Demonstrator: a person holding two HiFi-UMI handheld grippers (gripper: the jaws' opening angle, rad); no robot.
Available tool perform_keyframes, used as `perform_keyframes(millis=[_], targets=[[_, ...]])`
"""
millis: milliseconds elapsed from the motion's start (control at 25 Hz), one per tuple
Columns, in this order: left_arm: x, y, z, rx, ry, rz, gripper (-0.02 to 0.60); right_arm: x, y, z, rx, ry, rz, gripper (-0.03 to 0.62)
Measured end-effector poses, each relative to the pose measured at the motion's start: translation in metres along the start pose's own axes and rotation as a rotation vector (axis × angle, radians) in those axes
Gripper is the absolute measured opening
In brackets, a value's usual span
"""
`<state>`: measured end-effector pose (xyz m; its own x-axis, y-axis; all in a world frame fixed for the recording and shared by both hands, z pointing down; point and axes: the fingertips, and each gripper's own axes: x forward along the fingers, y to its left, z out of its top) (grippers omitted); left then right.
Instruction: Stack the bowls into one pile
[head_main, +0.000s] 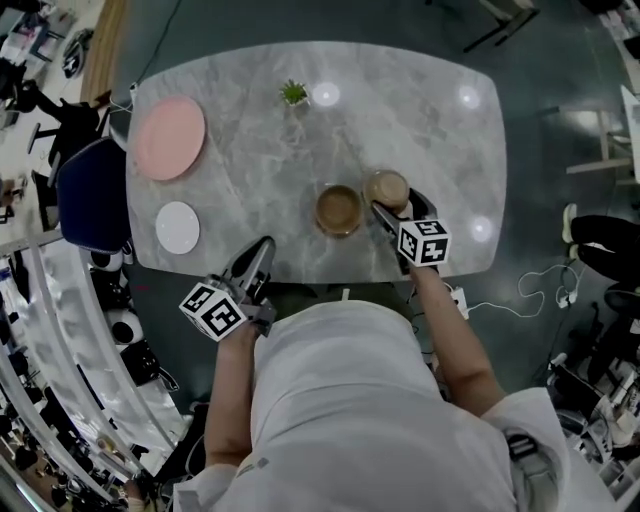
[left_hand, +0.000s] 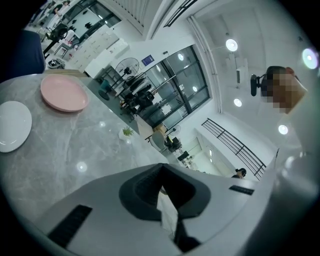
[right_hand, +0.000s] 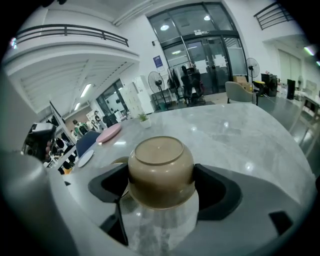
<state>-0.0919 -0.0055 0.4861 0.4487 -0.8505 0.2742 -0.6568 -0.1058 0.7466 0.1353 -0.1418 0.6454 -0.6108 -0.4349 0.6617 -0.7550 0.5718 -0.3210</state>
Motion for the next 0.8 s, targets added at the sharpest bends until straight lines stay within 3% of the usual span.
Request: perform_keyframes(millis=[280,800], targets=[[-0.001,0.001,-0.005,-0.02,0.026,-0.063,0.002,-0.022,0.043,-0.007,-0.053,0.025,0.032,0.426],[-0.014,0.007,-0.005,-0.049,0.038,-0.131,0.002,-0.027,0.071,-0.025,-0.261,0.121,-0.033,0.428]])
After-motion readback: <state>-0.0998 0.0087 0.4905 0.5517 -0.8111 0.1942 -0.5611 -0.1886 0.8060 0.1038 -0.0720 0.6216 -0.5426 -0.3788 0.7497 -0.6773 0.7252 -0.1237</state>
